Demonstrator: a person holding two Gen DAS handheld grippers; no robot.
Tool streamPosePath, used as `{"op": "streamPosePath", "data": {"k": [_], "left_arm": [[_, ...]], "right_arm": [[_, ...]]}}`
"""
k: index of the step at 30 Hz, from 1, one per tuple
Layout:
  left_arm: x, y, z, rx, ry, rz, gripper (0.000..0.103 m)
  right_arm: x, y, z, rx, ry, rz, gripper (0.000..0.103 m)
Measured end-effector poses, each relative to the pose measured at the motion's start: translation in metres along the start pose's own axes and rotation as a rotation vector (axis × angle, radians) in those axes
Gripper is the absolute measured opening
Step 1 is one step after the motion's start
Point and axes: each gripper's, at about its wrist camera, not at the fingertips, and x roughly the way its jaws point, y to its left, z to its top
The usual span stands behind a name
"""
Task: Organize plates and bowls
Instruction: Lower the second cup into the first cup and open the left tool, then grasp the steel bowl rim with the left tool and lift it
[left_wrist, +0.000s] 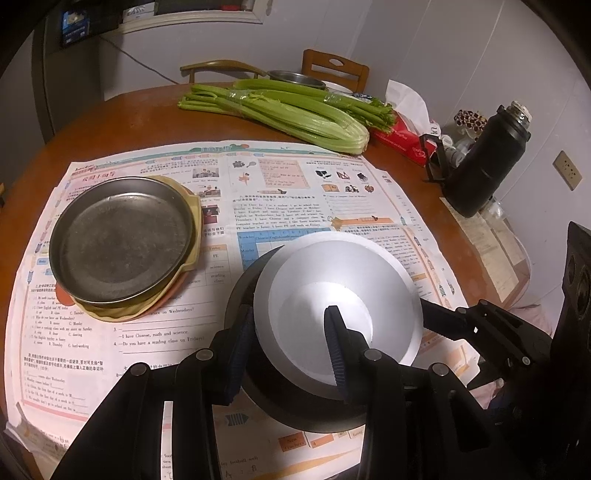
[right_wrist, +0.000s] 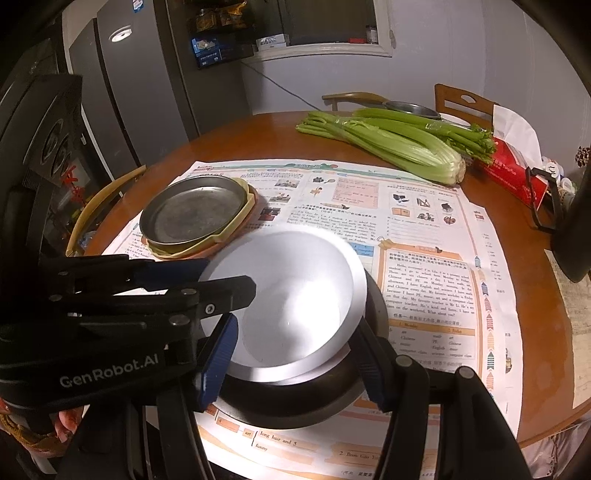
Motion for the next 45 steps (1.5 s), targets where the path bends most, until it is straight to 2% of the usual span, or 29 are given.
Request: {"op": "streamPosePath", "data": {"k": [16,29,38,45], "left_arm": [[-0.011,0.003,0.0,-0.008,-0.025,-0.002,0.041],[-0.031,0.014,0.004,-0.028,-0.069,0.018,0.057],[-0.015,0.028,0.001,-0.076,-0.023,0.028,0.059],[0.0,0.034,-0.001,-0.107,0.009,0.014,0.059]], "right_arm": [[-0.012,-0.007,0.003,0.021,-0.03,-0.015,0.062],[-0.04,-0.02,0.01,0.068,-0.115,-0.011,0.062],[-0.029,-0.04,0.009,0.136,-0.072,-0.013,0.062],[-0.013,-0.052,0.002,0.187,-0.021,0.02,0.062]]}}
